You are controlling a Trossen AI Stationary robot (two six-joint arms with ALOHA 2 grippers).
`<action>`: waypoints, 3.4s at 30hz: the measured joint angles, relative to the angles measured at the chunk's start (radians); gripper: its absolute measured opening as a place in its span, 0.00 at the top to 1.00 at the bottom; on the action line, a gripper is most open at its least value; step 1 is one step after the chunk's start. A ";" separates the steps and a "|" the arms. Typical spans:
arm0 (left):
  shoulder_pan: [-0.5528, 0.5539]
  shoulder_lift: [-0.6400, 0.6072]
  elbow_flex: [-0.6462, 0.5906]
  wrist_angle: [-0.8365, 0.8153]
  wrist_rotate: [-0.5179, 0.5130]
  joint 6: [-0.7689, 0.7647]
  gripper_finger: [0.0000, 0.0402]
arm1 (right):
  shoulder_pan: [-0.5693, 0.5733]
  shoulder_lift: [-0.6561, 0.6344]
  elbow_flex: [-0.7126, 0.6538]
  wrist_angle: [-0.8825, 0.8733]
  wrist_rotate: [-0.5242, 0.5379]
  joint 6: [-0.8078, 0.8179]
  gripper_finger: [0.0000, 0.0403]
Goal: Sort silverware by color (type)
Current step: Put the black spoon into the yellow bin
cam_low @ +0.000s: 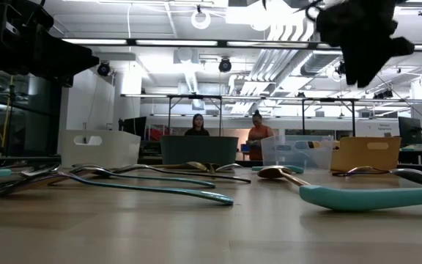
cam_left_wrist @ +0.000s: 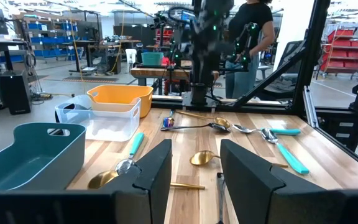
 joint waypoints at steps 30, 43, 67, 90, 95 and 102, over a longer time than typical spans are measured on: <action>0.000 0.000 0.000 0.000 0.000 0.000 0.68 | -0.164 0.043 -0.409 0.428 -0.111 0.086 0.47; 0.000 0.000 0.000 0.000 0.000 0.000 0.68 | -0.164 0.206 -0.406 0.484 -0.080 0.122 0.47; 0.000 0.000 0.000 0.000 0.000 0.000 0.68 | -0.155 0.223 -0.356 0.483 -0.058 0.099 0.96; 0.000 0.000 0.000 0.000 0.000 0.000 0.68 | -0.147 -0.296 -0.336 0.996 -0.066 -0.491 0.98; 0.000 0.000 0.000 0.000 0.000 0.000 0.68 | -0.122 -0.333 -0.443 1.342 -0.080 -0.562 0.98; 0.000 0.000 0.000 0.000 0.000 0.000 0.68 | -0.110 -0.328 -0.447 1.357 -0.096 -0.619 0.98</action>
